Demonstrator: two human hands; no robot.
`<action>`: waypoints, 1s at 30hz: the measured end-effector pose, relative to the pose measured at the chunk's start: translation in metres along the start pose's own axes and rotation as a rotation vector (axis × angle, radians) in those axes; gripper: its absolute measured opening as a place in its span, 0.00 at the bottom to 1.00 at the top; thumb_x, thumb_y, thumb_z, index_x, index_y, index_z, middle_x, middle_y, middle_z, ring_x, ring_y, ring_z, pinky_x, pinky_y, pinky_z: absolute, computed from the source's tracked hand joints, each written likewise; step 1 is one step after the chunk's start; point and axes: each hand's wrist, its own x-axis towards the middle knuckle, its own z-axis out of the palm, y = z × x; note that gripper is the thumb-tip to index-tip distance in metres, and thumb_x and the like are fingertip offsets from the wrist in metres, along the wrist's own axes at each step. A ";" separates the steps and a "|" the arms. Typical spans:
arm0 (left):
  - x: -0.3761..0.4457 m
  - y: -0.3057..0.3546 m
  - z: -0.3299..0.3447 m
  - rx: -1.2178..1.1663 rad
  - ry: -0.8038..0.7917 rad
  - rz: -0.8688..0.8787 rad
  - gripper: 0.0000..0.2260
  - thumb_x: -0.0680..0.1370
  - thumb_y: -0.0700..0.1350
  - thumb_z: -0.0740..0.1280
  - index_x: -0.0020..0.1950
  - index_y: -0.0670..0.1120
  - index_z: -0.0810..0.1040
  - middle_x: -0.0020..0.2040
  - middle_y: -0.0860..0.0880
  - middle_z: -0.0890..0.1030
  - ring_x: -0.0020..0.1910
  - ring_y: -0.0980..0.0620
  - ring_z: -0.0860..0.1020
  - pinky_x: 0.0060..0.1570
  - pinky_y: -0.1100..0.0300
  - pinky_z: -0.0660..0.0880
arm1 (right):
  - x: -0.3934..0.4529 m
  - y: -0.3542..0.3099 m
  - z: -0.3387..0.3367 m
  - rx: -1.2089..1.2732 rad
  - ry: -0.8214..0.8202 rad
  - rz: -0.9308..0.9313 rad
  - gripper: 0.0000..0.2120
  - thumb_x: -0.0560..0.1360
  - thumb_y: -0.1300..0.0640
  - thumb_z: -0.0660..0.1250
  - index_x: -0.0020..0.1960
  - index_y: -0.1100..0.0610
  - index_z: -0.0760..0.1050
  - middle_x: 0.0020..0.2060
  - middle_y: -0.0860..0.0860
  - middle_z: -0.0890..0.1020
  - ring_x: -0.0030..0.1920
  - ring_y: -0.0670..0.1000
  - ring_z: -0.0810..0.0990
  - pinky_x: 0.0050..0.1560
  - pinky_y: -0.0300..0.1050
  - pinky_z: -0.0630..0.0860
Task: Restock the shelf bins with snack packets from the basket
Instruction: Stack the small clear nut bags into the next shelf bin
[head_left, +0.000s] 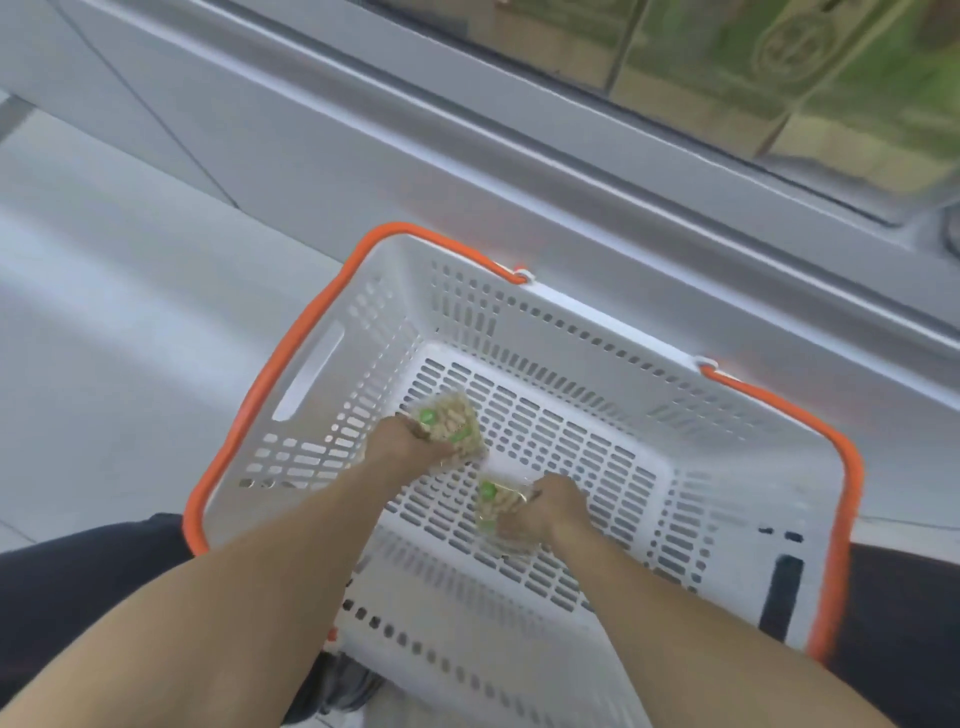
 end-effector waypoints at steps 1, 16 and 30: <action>-0.004 0.003 0.001 -0.019 0.017 0.027 0.14 0.70 0.47 0.79 0.40 0.44 0.75 0.36 0.49 0.78 0.34 0.51 0.76 0.35 0.62 0.72 | -0.004 0.003 -0.008 0.056 0.011 0.016 0.19 0.67 0.60 0.76 0.35 0.55 0.64 0.31 0.49 0.67 0.30 0.46 0.64 0.29 0.37 0.62; -0.081 0.035 -0.029 0.031 0.081 0.184 0.15 0.75 0.45 0.73 0.56 0.41 0.72 0.47 0.41 0.81 0.40 0.44 0.80 0.48 0.47 0.81 | -0.086 -0.013 -0.066 0.203 0.263 -0.262 0.23 0.69 0.59 0.76 0.61 0.57 0.72 0.54 0.54 0.78 0.54 0.55 0.78 0.51 0.44 0.75; -0.020 0.080 0.090 0.201 0.085 0.086 0.45 0.72 0.61 0.71 0.77 0.39 0.53 0.69 0.37 0.64 0.67 0.39 0.70 0.64 0.47 0.73 | -0.012 0.048 -0.080 0.382 0.409 0.027 0.16 0.72 0.59 0.73 0.56 0.58 0.71 0.46 0.53 0.79 0.45 0.54 0.77 0.44 0.43 0.75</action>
